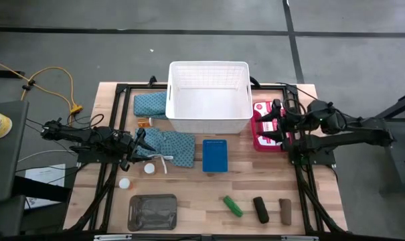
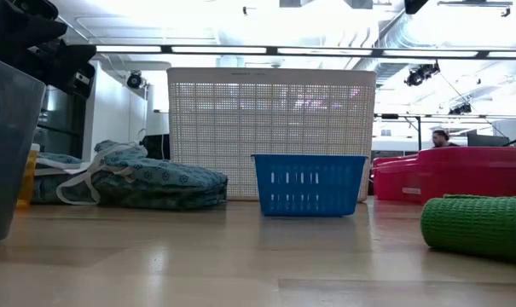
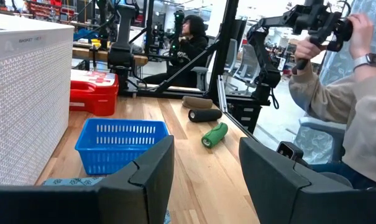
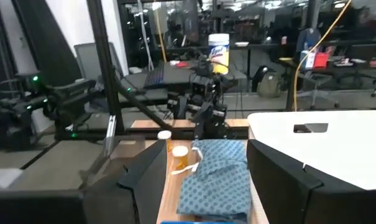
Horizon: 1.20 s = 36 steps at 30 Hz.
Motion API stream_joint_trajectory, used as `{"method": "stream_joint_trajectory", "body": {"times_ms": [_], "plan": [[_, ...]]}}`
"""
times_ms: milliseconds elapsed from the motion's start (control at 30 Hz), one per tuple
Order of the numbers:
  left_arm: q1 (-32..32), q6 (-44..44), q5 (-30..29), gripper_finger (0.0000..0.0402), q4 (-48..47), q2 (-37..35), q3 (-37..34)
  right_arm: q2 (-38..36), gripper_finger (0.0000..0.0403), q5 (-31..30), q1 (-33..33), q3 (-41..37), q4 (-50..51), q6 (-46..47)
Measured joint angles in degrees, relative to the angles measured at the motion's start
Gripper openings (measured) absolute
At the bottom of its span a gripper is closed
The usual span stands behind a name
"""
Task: Pick & place medical supplies in basket/bin
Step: Put the green bandage into the transparent black bin
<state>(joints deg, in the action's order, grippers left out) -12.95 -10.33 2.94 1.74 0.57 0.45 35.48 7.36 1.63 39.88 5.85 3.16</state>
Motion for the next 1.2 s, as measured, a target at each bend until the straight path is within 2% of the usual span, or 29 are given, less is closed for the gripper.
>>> {"method": "stream_joint_trajectory", "body": {"times_ms": [233,600,967,1200], "plan": [[0.0,0.01,0.0,0.0175,0.01,0.01,0.0,5.32,0.021,-4.42,-6.32,0.05,-0.16,-3.12],[0.01,0.02,0.0,0.0175,0.02,-0.01,0.0,14.13,0.021,-16.13,-24.61,0.04,1.33,0.41],[0.02,0.01,0.0,0.0175,0.0,-0.01,0.0,25.01,0.021,-23.69,-39.04,0.04,1.22,16.2],[0.02,0.0,0.0,0.0175,0.0,-0.01,0.0,30.51,0.021,-31.42,-46.16,0.04,0.24,27.41]]}}
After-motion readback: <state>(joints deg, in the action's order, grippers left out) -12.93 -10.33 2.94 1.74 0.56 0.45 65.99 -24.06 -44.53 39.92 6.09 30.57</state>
